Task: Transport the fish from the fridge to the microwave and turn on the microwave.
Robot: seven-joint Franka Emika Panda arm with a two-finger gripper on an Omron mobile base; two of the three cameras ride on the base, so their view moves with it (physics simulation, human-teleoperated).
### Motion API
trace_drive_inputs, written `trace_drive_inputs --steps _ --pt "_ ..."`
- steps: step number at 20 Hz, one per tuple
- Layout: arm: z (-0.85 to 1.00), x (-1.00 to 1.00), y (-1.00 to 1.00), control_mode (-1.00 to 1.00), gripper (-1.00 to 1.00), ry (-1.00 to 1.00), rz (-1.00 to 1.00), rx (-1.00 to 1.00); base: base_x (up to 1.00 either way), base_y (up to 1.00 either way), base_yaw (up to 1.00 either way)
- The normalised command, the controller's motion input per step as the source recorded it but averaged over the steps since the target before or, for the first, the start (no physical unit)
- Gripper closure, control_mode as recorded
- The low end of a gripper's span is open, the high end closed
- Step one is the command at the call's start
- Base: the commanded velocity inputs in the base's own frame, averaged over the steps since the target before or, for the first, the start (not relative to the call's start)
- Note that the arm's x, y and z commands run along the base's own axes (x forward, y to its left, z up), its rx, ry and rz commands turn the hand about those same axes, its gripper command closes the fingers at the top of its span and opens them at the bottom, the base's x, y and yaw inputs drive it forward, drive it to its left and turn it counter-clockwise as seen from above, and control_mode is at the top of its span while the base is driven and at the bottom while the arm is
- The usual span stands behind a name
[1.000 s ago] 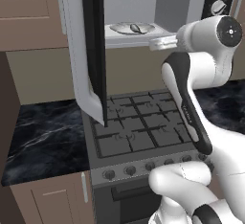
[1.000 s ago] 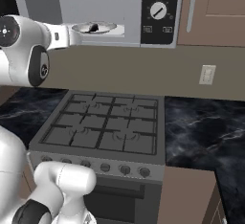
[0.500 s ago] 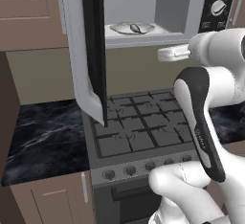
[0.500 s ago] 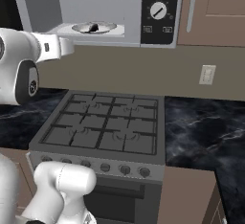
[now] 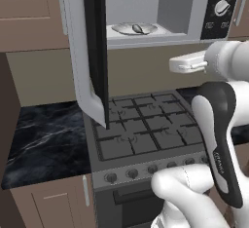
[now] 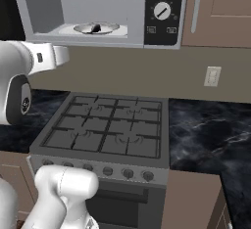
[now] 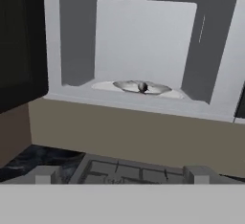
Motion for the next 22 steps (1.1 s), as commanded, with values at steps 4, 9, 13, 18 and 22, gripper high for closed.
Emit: trace_drive_inputs --steps 4,9,13,18,22 --pt "0.00 -0.42 0.00 -1.00 -1.00 -0.08 0.00 0.00 0.00 0.00 0.00" --pt "0.00 -0.44 0.00 -1.00 -1.00 -0.07 0.00 0.00 0.00 0.00 0.00" --pt "0.00 -0.39 0.00 -1.00 -1.00 -0.05 0.00 0.00 0.00 0.00 0.00" --pt "0.00 -0.28 0.00 -1.00 -1.00 0.00 0.00 0.00 0.00 0.00 0.00" --pt "0.00 -0.27 0.00 -1.00 -1.00 0.00 0.00 0.00 0.00 0.00 0.00"
